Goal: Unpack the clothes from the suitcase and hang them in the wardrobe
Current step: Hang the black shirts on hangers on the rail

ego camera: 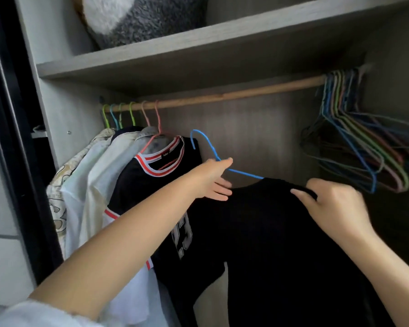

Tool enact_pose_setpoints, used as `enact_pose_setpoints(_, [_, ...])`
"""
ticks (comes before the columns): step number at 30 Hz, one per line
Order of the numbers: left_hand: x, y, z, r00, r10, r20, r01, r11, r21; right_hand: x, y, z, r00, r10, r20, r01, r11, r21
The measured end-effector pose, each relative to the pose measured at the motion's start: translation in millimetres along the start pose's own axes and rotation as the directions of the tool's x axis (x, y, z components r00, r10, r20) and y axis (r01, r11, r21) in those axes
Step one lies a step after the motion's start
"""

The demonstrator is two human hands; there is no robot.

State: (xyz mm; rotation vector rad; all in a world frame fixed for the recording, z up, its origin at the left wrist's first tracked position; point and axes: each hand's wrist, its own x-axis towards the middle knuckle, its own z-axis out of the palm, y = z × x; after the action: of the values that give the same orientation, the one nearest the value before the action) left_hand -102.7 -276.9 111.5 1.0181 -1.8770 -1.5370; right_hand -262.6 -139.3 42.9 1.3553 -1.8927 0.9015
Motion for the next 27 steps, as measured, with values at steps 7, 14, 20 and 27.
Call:
enact_pose_setpoints(7, [46, 32, 13, 0.976, 0.096, -0.193, -0.144, 0.957, -0.252, 16, -20, 12, 0.984, -0.18, -0.005, 0.18, 0.978, 0.102])
enact_pose_setpoints(14, [48, 54, -44, 0.964, 0.263, -0.046, -0.235, 0.918, 0.32, 84, -6, 15, 0.946, 0.062, 0.319, -0.077, 0.996, 0.034])
enact_pose_setpoints(20, [63, 67, -87, 0.874, 0.389, -0.29, -0.256, 0.878, 0.405, 142, -22, 46, 0.961, 0.065, 0.268, -0.002, 0.974, -0.228])
enact_pose_setpoints(27, [85, 85, -132, 0.708, 0.525, -0.472, -0.195, 0.788, 0.584, 222, -52, 71, 0.985, -0.061, 0.163, 0.097, 0.971, -0.22])
